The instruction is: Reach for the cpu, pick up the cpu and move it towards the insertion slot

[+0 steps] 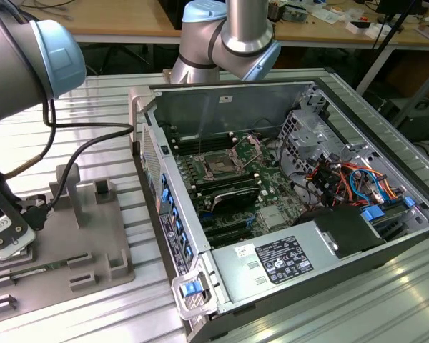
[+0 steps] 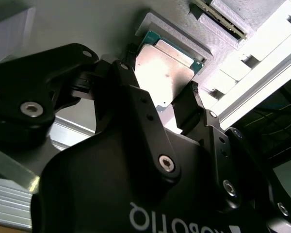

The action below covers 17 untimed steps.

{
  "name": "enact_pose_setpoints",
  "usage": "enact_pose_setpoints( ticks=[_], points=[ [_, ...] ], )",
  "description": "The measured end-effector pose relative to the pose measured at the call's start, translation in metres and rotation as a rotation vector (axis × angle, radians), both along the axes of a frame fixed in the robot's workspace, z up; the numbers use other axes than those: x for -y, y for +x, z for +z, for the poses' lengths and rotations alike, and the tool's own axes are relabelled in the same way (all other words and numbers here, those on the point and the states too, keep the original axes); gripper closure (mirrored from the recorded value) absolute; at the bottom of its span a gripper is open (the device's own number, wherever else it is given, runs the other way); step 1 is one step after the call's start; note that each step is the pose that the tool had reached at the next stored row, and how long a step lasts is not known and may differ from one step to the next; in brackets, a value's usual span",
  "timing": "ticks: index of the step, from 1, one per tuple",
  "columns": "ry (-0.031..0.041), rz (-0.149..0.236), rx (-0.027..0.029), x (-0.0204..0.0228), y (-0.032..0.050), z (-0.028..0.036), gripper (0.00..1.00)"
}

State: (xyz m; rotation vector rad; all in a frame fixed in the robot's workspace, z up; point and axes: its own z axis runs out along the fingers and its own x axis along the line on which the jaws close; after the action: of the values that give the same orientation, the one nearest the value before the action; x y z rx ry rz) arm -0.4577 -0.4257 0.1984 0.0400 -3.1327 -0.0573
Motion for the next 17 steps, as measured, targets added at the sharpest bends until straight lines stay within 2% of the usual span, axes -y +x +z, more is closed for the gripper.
enact_pose_setpoints(
  ticks=[17],
  points=[
    [-0.0001,0.0,0.0,0.0,0.0,0.007,0.45]
  ],
)
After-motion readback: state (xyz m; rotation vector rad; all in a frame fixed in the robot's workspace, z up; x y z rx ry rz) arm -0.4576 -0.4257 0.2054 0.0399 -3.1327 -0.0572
